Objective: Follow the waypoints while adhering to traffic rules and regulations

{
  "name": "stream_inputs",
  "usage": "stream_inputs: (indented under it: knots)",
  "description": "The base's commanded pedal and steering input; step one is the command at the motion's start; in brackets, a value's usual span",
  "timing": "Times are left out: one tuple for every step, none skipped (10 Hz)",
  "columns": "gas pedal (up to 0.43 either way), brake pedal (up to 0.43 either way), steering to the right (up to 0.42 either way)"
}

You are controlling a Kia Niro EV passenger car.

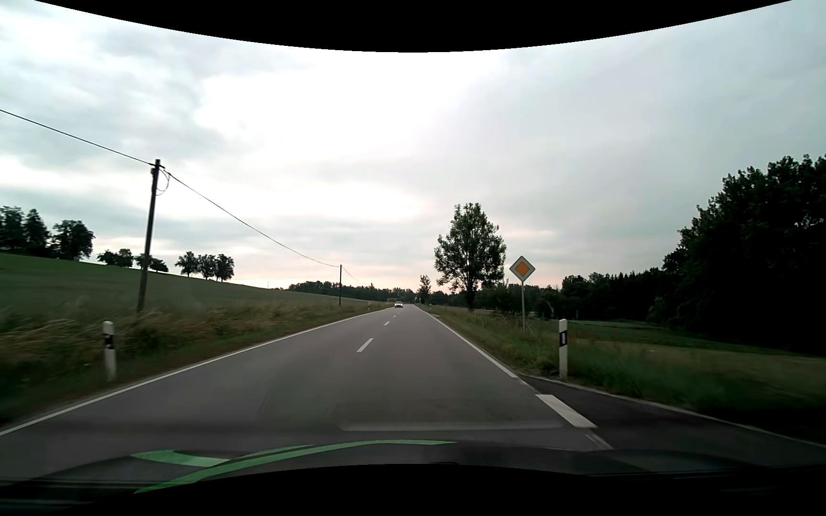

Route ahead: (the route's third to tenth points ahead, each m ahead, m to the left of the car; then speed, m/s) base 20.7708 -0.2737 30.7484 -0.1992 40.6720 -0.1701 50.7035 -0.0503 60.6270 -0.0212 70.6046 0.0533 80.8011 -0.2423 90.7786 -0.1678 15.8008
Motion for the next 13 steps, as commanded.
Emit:
stream_inputs:
  knots:
    - [0.260, 0.000, 0.000]
    - [0.260, 0.000, 0.000]
    - [0.260, 0.000, 0.000]
    - [0.260, 0.000, 0.000]
    - [0.260, 0.000, 0.000]
    - [0.260, 0.000, 0.000]
    - [0.260, 0.000, 0.000]
    - [0.260, 0.000, 0.000]
    - [0.260, 0.000, 0.000]
    - [0.260, 0.000, 0.000]
    - [0.260, 0.000, 0.000]
    - [0.260, 0.000, 0.000]
    - [0.260, 0.000, 0.000]
